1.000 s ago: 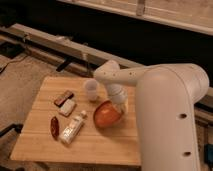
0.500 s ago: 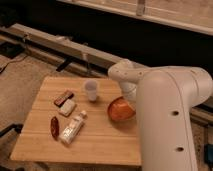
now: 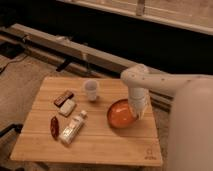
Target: Drag the ceramic bowl in a circle
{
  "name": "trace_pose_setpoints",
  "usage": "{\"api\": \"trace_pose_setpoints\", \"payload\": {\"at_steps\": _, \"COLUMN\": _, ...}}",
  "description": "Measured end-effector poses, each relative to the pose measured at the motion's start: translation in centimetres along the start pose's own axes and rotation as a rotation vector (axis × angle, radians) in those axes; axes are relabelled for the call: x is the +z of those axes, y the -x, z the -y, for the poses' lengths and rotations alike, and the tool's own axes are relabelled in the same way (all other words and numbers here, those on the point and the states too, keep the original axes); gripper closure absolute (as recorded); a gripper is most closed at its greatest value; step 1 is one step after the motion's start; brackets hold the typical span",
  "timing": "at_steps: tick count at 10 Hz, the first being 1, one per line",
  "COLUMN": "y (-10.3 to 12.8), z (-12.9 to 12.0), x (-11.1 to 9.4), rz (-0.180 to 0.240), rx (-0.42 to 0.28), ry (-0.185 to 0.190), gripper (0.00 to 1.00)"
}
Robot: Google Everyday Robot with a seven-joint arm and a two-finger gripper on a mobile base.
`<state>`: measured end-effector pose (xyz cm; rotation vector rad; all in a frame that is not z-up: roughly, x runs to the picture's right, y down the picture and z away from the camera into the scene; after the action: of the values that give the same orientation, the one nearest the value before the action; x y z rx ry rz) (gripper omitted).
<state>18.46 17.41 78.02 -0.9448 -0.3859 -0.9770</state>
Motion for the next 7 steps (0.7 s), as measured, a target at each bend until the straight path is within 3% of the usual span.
{"api": "trace_pose_setpoints", "payload": {"at_steps": 2, "y": 1.4, "z": 0.7, "x": 1.3, "rz": 0.031, "rx": 0.005, "ry": -0.060, "gripper": 0.21}}
{"api": "trace_pose_setpoints", "payload": {"at_steps": 5, "y": 1.8, "z": 0.8, "x": 2.4, "rz": 0.058, "rx": 0.024, "ry": -0.098, "gripper": 0.20}}
{"api": "trace_pose_setpoints", "payload": {"at_steps": 7, "y": 1.8, "z": 1.0, "x": 2.3, "rz": 0.057, "rx": 0.021, "ry": -0.099, "gripper": 0.20}}
